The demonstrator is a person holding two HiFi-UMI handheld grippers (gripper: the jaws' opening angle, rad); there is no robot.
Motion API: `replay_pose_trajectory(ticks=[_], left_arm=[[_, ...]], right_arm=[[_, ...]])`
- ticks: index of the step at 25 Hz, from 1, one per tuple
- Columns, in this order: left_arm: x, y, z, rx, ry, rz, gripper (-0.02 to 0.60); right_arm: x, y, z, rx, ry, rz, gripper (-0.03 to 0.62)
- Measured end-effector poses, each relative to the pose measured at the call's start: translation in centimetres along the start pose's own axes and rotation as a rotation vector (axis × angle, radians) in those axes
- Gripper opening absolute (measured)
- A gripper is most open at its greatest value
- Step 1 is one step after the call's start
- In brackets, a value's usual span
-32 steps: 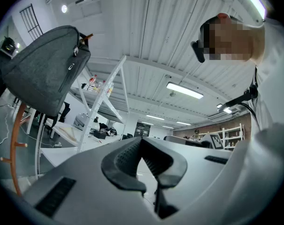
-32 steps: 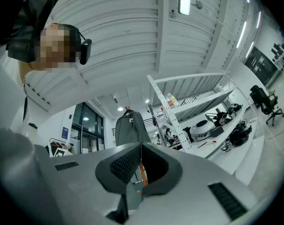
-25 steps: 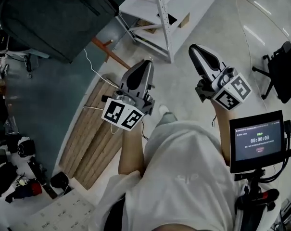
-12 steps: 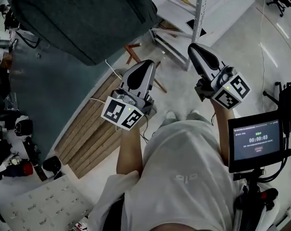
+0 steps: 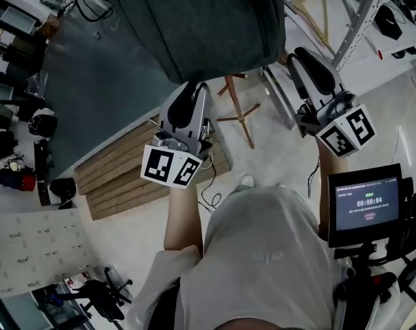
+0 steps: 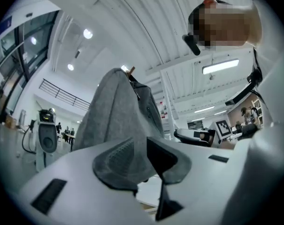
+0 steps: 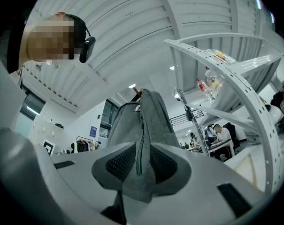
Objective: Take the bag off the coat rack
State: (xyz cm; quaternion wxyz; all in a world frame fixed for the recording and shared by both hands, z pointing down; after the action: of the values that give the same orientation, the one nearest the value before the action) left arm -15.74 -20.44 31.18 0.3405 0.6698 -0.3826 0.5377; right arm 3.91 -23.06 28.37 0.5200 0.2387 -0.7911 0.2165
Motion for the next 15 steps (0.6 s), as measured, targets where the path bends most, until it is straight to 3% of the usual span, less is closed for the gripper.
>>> replay_pose_trajectory(ticks=[4,7,11,12,14,15], left_arm=[[-3.3,3.2,0.5,-0.099,-0.076,0.078,0.138],[-5.4,5.1,0.9,-0.12,-0.104,0.128,0.204],[-7.3,6.9,2.7,-0.085,-0.116,0.137,0.29],[-7.7,7.3,3.2,-0.069,-0.111,0.127,0.311],[-8.1,7.8,4.4,-0.033,-0.086,0.116,0.348],[-8.1,8.0,5.0,-0.014,-0.07,0.116,0.368]], right_arm=[[-1.0,-0.9,2.9,-0.056,0.025,-0.051,0.179],[-2.3,-1.3,4.7,-0.063,0.006,-0.074,0.29],[-3.1,-2.7,6.6,-0.078,0.027,-0.079,0.291],[-3.2,-3.1,7.0,-0.082,0.026,-0.066,0.331],[-3.6,-4.0,7.8,-0.087,0.002,-0.023,0.479],[-3.5,-4.3,8.2,-0.096,0.004,-0.005,0.508]])
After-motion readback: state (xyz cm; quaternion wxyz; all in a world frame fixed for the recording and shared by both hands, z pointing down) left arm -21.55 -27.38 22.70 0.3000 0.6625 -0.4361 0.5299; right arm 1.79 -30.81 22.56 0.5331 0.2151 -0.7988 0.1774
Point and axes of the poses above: the fingertips, and each gripper's own axes: z forward along the fingers, y to its left, x out of its underside, the point moved 1 cm from there along -z, backward along the fingers, and after that the axes turned 8 degrees about -x, right-handed, at the moved point
